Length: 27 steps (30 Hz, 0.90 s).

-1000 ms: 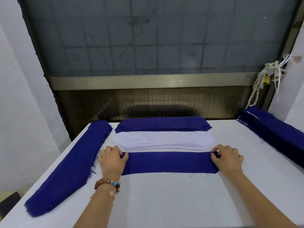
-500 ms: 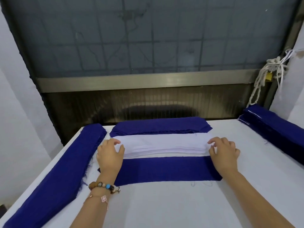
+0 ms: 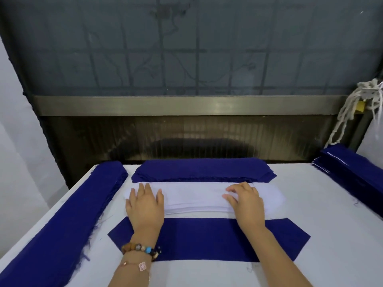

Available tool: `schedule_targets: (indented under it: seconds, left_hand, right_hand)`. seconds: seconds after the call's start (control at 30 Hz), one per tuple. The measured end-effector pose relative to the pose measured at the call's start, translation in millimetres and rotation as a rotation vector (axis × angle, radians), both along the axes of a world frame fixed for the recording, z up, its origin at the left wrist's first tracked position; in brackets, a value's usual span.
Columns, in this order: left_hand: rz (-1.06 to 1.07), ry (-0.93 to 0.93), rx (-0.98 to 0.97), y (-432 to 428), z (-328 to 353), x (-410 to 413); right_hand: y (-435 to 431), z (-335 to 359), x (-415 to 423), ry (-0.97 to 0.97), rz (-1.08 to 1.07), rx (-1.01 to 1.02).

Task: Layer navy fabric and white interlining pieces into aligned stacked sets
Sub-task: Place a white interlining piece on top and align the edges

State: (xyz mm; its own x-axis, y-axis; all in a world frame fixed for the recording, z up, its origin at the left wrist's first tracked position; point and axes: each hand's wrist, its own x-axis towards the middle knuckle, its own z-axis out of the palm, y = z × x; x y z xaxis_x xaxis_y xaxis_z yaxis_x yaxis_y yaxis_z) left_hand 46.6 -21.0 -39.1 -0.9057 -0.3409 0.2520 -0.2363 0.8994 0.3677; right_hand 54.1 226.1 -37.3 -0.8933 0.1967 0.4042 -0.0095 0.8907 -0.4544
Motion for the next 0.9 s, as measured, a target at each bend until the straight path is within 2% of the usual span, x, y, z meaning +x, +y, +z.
schedule_targets:
  seconds: [0.3, 0.4, 0.47, 0.57, 0.9]
  left_hand:
    - [-0.008, 0.026, -0.052, 0, 4, 7]
    - [-0.029, 0.131, 0.045, -3, 6, 9]
    - [-0.117, 0.219, 0.154, -6, 8, 8]
    - [-0.259, 0.223, 0.280, -8, 11, 8]
    - [-0.381, 0.244, 0.154, -5, 17, 7]
  right_hand:
    - [1, -1, 1, 0.026, -0.004, -0.022]
    - [0, -1, 1, 0.029, -0.008, -0.031]
    - [0, -1, 1, 0.028, -0.007, -0.035]
    - [0, -1, 2, 0.016, -0.007, -0.027]
    - [-1, 5, 2, -0.015, 0.000, 0.001]
